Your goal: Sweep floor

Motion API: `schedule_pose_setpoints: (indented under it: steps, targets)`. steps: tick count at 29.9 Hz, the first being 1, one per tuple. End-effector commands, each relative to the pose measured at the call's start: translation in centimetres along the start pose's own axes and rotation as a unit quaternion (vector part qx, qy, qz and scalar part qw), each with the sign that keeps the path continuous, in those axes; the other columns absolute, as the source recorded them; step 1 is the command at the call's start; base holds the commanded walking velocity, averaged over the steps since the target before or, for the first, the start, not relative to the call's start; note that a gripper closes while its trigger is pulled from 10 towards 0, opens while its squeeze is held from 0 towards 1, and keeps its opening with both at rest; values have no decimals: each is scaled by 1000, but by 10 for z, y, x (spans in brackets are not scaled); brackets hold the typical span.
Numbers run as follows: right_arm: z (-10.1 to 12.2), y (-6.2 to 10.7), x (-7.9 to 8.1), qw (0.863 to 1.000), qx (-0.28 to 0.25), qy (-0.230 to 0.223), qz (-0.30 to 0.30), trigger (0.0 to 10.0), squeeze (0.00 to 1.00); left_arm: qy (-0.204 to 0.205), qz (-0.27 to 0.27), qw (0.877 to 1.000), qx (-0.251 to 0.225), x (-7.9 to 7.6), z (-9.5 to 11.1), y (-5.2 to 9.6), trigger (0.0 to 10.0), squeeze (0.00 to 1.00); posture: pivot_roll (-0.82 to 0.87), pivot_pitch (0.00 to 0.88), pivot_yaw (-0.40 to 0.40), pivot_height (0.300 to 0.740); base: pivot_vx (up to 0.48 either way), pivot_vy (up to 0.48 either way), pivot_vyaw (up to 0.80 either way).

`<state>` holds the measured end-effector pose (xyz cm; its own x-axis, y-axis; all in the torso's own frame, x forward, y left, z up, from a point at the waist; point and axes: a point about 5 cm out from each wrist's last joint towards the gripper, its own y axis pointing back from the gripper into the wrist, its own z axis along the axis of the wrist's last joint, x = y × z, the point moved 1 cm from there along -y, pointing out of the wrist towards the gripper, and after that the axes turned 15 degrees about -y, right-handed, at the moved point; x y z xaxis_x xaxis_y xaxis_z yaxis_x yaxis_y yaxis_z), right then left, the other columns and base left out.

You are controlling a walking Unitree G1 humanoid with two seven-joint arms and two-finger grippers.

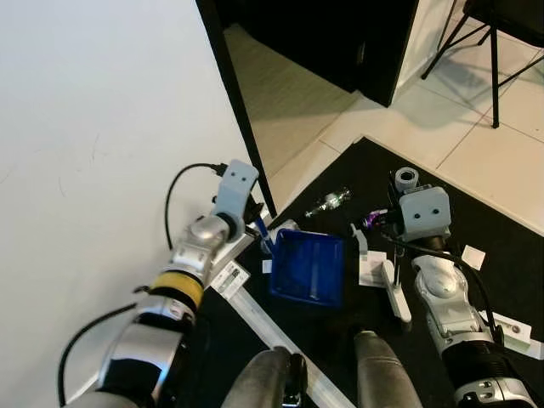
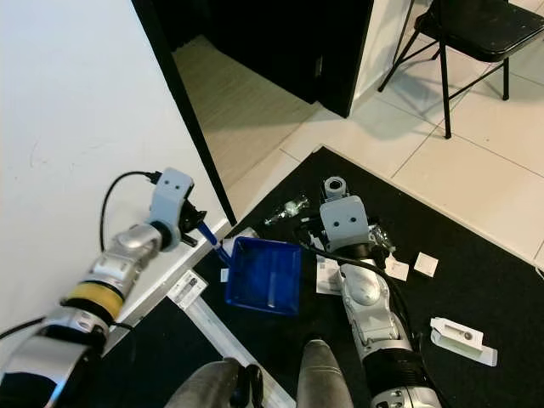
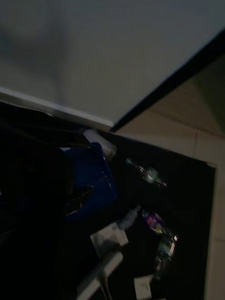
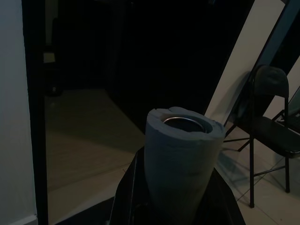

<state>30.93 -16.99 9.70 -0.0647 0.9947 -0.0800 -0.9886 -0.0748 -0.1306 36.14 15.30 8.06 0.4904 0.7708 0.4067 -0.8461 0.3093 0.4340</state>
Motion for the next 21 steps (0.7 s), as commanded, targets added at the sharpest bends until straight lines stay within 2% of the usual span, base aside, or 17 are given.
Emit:
schedule_pose_setpoints:
  steps: [1, 7, 9, 10, 15, 21]
  targets:
    - [1, 0, 5, 1000, -4, -3, 9, 10000, 0, -18, 23, 999, 37, 13, -13, 5, 10000, 0, -93, 176, 113, 740, 0, 0, 0]
    - [1, -1, 5, 1000, -5, -3, 11, 10000, 0, -21, -24, 996, 83, -4, -25, 3, 10000, 0, -103, 177, 116, 740, 0, 0, 0]
    - [1, 0, 3, 1000, -5, -2, 8, 10000, 0, -20, -50, 995, 88, -11, -27, 3, 10000, 0, -108, 178, 118, 740, 0, 0, 0]
    - [1, 2, 1, 1000, -4, 0, 5, 10000, 0, -12, -82, 993, 83, -16, -25, 5, 10000, 0, -110, 179, 120, 740, 0, 0, 0]
    - [-1, 5, -2, 1000, -1, 1, 1, 10000, 0, 3, -112, 991, 79, -15, -21, 11, 10000, 0, -109, 181, 123, 740, 0, 0, 0]
    - [-2, 3, 2, 1000, 0, -1, 3, 10000, 0, 21, -114, 990, 84, -10, -14, 13, 10000, 0, -90, 179, 120, 740, 0, 0, 0]
